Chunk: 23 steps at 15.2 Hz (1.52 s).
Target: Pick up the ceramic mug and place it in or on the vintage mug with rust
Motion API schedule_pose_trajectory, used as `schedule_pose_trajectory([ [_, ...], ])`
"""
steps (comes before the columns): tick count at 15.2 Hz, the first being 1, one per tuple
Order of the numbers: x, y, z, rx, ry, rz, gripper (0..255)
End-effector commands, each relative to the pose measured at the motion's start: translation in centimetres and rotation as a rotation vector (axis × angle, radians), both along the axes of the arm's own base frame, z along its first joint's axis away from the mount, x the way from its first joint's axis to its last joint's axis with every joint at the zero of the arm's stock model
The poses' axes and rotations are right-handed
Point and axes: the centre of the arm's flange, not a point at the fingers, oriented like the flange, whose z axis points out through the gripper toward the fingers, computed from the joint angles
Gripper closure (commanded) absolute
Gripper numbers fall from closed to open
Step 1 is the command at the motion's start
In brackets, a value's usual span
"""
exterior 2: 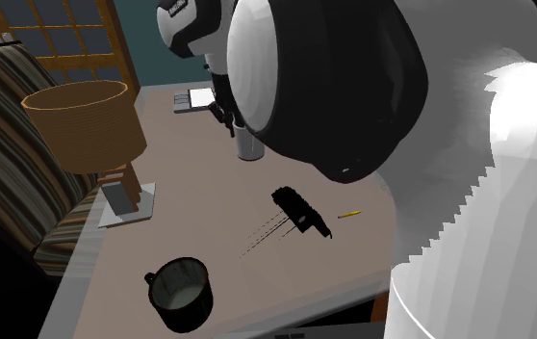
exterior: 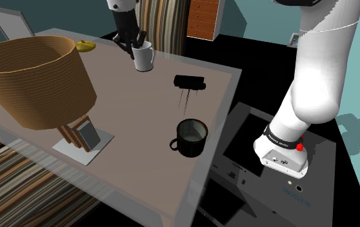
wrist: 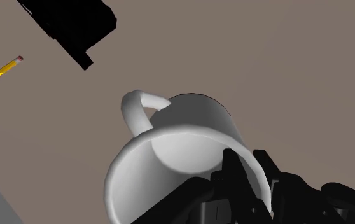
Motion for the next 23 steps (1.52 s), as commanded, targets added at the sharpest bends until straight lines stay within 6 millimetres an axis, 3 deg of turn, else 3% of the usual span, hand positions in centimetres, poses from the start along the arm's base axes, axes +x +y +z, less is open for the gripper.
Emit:
schedule_pose_trajectory([
  [1, 0.0, 0.0, 1.0, 0.0, 0.0, 0.0, 255],
  [5, 0.0, 0.0, 2.8, 0.0, 0.0, 0.0, 255],
  [23, -22.0, 8.8, 4.2, 0.0, 0.0, 0.0, 255],
])
